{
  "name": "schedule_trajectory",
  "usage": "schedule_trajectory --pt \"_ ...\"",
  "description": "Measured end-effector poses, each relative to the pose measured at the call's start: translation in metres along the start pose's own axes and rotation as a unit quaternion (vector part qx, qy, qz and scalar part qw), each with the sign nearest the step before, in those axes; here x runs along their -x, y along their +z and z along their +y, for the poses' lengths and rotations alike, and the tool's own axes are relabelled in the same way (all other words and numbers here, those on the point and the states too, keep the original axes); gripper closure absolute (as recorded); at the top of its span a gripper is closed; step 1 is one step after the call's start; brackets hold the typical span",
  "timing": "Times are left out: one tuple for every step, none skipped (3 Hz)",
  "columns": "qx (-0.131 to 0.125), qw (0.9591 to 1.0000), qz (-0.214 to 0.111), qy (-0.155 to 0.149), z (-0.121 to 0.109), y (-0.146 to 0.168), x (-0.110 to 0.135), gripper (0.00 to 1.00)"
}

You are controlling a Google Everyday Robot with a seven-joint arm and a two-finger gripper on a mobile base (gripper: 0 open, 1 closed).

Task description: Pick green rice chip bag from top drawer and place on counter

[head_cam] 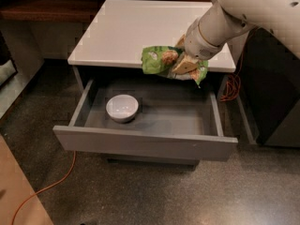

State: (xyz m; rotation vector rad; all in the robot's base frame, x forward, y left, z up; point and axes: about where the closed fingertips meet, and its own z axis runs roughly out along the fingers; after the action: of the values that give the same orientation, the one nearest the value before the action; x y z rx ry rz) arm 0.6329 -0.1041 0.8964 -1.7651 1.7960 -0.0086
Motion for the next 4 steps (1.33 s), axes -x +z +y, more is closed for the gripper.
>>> schedule_trajectory --pt "-0.005 1.0 0.003 -0.001 -0.002 0.001 -0.001 1.0" --pt "-0.019 0.9997 0.012 -0.004 -0.008 0.004 -0.004 1.0" --pt "-0.041 0.9987 0.023 -0.017 -0.028 0.003 -0.005 1.0" --pt "-0.059 0.9975 0.03 -0.024 -0.05 0.004 -0.007 1.0"
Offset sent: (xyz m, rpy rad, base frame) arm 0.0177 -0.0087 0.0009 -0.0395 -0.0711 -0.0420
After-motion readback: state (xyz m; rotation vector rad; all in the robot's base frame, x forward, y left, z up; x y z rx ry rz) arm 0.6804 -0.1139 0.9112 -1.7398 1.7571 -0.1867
